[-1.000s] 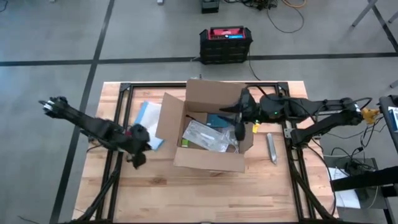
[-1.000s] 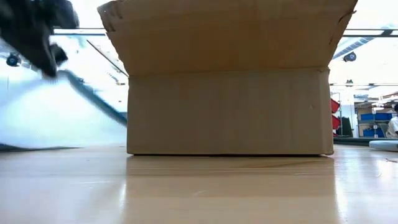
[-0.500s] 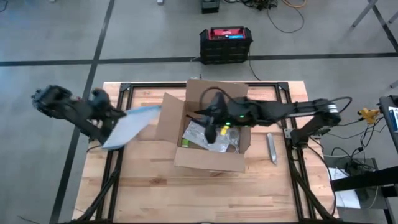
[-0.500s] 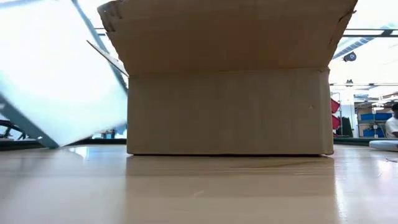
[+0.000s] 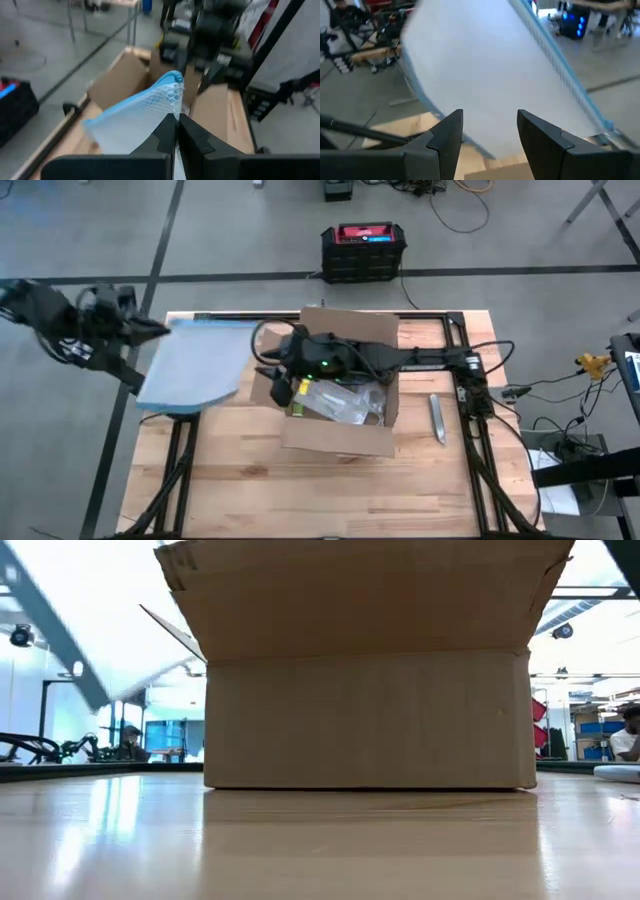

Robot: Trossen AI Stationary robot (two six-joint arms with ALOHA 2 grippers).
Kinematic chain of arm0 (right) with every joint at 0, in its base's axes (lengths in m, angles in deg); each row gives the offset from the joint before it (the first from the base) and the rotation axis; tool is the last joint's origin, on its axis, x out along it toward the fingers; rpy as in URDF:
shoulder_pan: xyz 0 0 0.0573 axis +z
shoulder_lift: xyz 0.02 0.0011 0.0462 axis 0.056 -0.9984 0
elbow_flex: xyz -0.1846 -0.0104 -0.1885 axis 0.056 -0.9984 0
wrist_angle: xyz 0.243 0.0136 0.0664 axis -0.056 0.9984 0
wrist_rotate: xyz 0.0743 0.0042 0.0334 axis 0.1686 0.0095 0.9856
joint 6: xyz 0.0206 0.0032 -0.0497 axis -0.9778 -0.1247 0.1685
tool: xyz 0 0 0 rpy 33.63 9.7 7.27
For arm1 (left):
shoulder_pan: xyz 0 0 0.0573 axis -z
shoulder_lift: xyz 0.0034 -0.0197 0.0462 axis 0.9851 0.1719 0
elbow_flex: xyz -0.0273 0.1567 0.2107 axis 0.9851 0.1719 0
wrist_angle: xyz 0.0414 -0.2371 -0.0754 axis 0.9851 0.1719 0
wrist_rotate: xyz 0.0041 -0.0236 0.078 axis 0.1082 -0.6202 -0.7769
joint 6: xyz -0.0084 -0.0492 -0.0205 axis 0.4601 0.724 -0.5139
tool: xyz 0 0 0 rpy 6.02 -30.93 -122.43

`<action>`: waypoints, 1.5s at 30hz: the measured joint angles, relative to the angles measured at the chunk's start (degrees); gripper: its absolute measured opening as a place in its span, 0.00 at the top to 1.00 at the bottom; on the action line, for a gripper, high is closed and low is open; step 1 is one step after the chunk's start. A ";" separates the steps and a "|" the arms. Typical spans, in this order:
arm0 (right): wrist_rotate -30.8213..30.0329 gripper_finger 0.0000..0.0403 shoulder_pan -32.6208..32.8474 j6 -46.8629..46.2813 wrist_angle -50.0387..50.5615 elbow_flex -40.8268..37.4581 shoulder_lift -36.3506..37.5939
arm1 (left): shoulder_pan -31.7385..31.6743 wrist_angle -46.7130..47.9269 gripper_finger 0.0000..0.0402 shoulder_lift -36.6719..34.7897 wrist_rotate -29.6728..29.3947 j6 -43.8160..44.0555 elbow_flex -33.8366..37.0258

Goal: Unpack boxes
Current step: Open the blue zip bag

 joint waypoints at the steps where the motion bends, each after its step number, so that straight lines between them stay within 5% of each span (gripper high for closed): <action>1: 0.01 0.58 -0.38 -0.30 1.90 1.41 -0.81 | 0.00 -0.51 1.00 0.65 -0.15 -1.50 -1.92; 6: 0.10 0.58 -2.91 1.31 13.68 7.16 -1.98 | 0.00 -2.90 1.00 4.43 3.78 -8.73 -9.48; 14: 6.52 0.49 -7.11 5.69 18.89 9.72 -1.40 | 0.00 -7.28 1.00 10.19 11.61 -16.88 -14.27; 18: 15.68 0.46 -10.83 5.96 22.75 9.27 -1.40 | 0.00 -7.70 1.00 12.74 12.10 -17.27 -16.26; 25: 27.06 0.46 -15.18 9.03 22.47 6.17 -1.45 | 0.00 -13.45 1.00 14.80 11.15 -18.79 -17.78; 36: 48.05 0.46 -15.85 10.42 5.72 4.13 -1.49 | 0.02 -17.16 1.00 15.31 10.77 -18.78 -18.29; 41: 49.89 0.51 -15.72 9.95 4.60 6.18 -1.25 | 0.02 -16.69 1.00 15.57 7.92 -18.13 -18.20; 45: 49.98 0.67 -15.83 10.50 4.70 6.81 0.08 | 0.02 -16.69 1.00 15.55 6.12 -17.19 -18.20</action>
